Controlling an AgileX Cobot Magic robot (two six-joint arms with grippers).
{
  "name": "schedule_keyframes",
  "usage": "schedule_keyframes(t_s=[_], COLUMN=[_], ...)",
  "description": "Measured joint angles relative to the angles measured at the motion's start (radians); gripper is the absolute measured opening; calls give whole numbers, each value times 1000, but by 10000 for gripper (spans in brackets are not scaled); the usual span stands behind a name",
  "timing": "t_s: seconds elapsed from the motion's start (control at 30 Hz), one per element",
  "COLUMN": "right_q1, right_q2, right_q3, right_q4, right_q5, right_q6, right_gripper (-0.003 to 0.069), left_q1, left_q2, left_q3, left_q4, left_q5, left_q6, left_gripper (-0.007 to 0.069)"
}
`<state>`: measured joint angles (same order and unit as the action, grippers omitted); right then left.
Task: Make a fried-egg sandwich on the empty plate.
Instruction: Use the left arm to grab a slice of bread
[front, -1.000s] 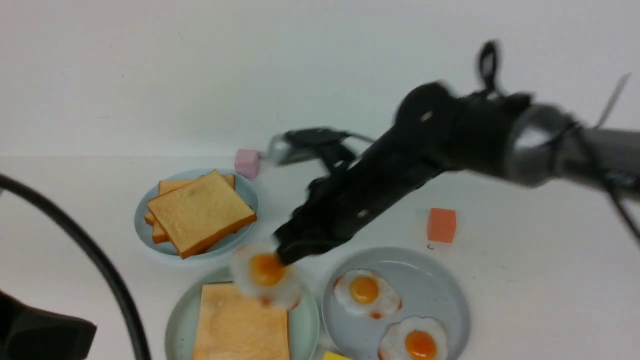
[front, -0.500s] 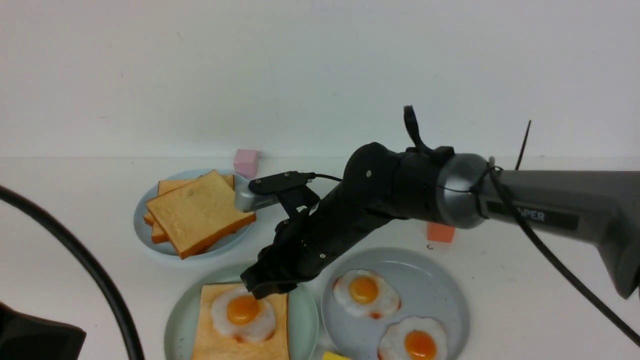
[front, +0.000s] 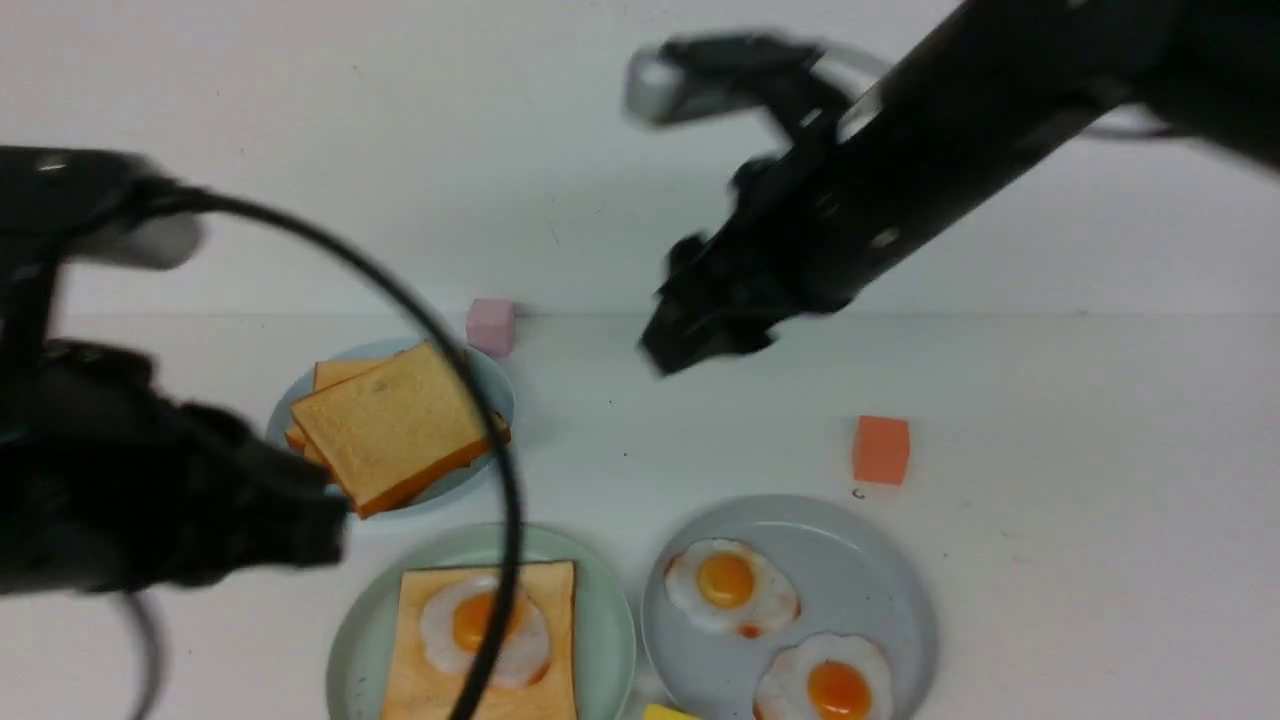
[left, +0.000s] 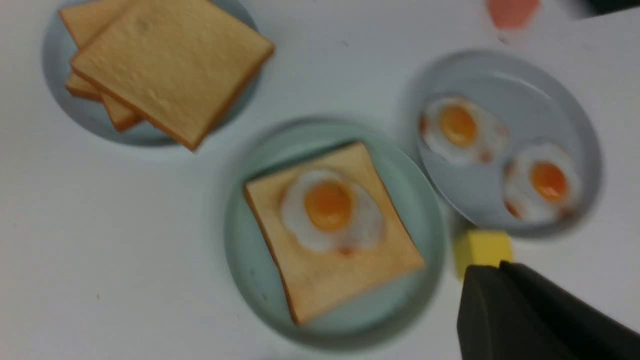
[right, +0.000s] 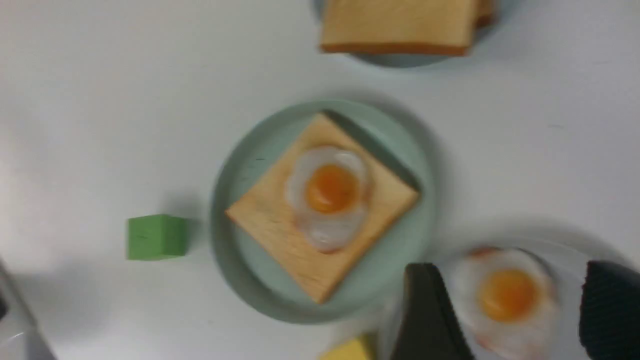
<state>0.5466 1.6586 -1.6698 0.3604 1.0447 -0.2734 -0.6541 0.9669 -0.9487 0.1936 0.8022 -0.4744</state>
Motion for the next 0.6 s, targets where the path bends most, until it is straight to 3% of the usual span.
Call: schedule_keyframes(t_s=[0.13,0.3,0.47,0.6], right_q1=[0,1,1,1], right_q2=[-164,-342,-507,-557], right_q3=[52,238,489,583], right_q4=[-90,-69,-50,-33], right_q5=[20,-46,-120,-124], right_q6=[72,69,-7,-35], right_gripper=[425,427,427,427], left_q1=[100,330,617,745], left_q2=[141,248,389,528], left_q3=[-56,-110,-116,-117], left_q4=[31,-164,-593,-844], left_q5=[-6,-6,2,-17], left_q6=[-86,43,320,481], left_gripper=[27,28,39,87])
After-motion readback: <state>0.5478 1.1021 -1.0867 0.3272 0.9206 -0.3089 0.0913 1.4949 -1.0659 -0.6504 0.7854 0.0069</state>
